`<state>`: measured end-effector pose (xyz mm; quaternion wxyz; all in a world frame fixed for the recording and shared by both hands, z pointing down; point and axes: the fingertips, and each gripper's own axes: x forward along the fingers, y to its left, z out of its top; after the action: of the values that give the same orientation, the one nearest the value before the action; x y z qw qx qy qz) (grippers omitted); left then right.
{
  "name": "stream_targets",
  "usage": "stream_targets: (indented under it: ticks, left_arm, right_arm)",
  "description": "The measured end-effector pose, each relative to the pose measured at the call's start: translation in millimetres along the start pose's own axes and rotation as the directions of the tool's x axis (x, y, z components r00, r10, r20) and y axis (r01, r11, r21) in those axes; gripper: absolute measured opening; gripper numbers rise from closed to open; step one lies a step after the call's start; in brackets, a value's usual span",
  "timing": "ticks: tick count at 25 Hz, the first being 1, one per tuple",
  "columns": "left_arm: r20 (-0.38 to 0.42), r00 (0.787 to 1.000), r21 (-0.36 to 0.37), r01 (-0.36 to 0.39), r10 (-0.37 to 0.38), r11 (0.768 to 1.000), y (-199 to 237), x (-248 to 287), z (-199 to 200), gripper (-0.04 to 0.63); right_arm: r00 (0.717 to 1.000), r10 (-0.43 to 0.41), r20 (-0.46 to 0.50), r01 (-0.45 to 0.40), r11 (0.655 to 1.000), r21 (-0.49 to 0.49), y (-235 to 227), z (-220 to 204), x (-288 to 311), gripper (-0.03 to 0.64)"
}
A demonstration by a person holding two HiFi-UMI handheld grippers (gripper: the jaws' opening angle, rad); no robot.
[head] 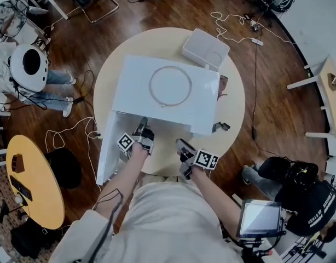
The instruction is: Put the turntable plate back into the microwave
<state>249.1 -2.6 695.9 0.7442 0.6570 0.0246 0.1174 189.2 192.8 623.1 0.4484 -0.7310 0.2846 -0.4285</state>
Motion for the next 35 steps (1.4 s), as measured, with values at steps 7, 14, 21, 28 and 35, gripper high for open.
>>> stream_targets:
  ticks: [7, 14, 21, 28, 35]
  left_arm:
    - [-0.002, 1.000, 0.005, 0.004, -0.004, 1.000, -2, 9, 5, 0.040]
    - [-0.010, 1.000, 0.008, 0.003, -0.003, 1.000, 0, 18, 10, 0.040]
    - [-0.018, 1.000, 0.013, 0.017, -0.017, 1.000, -3, 25, 8, 0.040]
    - [-0.021, 1.000, 0.039, -0.006, 0.007, 0.999, 2, 29, 15, 0.040]
    - [-0.015, 1.000, 0.042, -0.013, 0.014, 0.999, 10, 33, 22, 0.040]
  right_arm:
    - [1.000, -0.013, -0.007, 0.013, 1.000, 0.004, -5, -2, 0, 0.091]
    - [1.000, -0.019, -0.009, 0.019, 1.000, 0.012, -8, -3, 0, 0.091]
    - [1.000, -0.023, -0.002, 0.023, 1.000, 0.019, -9, -1, -4, 0.091]
    - [1.000, -0.020, -0.003, 0.020, 1.000, 0.008, -10, 3, -1, 0.091]
    - [1.000, -0.022, -0.005, 0.022, 1.000, 0.015, -13, 3, 0, 0.091]
